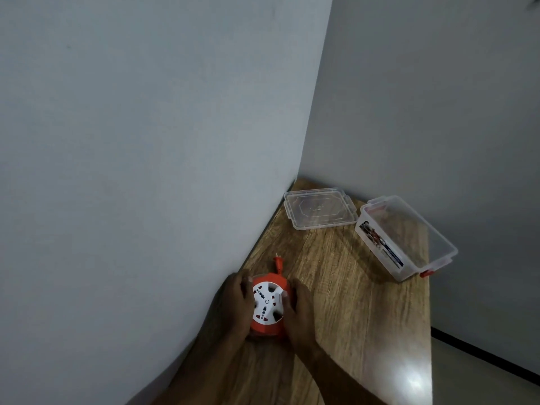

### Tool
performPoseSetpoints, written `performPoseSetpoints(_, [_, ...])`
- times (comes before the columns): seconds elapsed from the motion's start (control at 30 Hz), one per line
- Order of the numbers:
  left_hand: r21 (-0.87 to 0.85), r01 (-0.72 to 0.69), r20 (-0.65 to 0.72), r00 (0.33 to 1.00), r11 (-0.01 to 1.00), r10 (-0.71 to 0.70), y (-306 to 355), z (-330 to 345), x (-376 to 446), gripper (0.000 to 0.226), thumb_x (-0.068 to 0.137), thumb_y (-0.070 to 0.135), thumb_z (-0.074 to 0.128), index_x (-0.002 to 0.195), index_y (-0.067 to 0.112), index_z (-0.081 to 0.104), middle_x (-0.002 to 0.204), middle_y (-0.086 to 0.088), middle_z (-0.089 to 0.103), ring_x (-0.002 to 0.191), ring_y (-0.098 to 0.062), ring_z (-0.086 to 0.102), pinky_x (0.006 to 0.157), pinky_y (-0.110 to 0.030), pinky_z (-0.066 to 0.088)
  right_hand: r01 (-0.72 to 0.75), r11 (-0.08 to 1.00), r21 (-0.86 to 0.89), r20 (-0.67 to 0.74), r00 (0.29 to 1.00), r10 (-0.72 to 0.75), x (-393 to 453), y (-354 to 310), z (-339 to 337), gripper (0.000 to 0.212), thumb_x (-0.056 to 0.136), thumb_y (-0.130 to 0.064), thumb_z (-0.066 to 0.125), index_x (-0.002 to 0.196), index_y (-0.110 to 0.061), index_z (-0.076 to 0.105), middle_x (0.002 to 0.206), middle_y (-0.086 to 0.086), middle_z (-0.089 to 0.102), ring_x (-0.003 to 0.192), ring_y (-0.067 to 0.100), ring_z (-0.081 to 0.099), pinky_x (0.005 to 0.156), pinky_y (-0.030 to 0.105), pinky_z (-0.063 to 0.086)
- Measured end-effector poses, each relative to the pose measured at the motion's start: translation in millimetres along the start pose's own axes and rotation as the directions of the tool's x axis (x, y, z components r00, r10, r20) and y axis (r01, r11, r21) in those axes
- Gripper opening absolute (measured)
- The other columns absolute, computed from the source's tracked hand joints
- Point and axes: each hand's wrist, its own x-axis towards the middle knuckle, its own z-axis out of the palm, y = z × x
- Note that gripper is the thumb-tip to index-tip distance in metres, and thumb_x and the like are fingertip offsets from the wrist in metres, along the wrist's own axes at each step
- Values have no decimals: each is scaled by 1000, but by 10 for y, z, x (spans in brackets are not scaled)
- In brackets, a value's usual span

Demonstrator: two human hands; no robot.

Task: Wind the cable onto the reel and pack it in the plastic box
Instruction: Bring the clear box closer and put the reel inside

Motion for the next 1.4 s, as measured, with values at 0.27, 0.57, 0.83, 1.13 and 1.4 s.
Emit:
performPoseSetpoints(0.27, [-111,-148,18,988,983,150,542,262,284,31,102,33,56,127,16,64,121,2,67,112,-13,62,90,-26,49,-19,998,56,-140,990,27,183,-140,-543,57,103,-34,54,155,-21,35,157,-1,36,140,13,38,110,32,39])
performPoseSetpoints(0.57, [-258,-259,88,953,931,290,1483,913,390,28,102,21,57,126,8,66,118,0,69,108,-12,61,87,-17,43,42,986,164,-325,946,14,612,-266,-1323,51,105,-28,51,154,-23,35,157,-3,38,146,15,32,121,45,28])
performPoseSetpoints(0.83, [-278,-293,192,916,915,352,2065,1629,604,35,101,23,59,130,5,63,130,-7,67,121,-19,59,103,-32,47,56,992,112,-543,840,14,1072,-179,-1993,46,105,-25,53,148,-19,41,146,-2,46,136,15,41,114,42,40])
performPoseSetpoints(1.13, [-239,-269,321,885,933,337,2460,2380,961,35,99,35,57,124,11,65,120,-6,70,112,-21,65,99,-41,54,-119,992,35,-763,638,104,1612,268,-2490,58,100,-19,59,151,-3,35,152,17,40,142,32,31,117,48,31])
performPoseSetpoints(1.4, [-168,-205,413,873,964,258,2680,2968,1362,40,101,34,58,130,8,63,129,-10,67,119,-27,61,100,-35,48,-114,965,235,-726,640,253,1965,610,-2615,60,100,-19,59,152,-12,31,147,11,41,134,30,46,108,52,47])
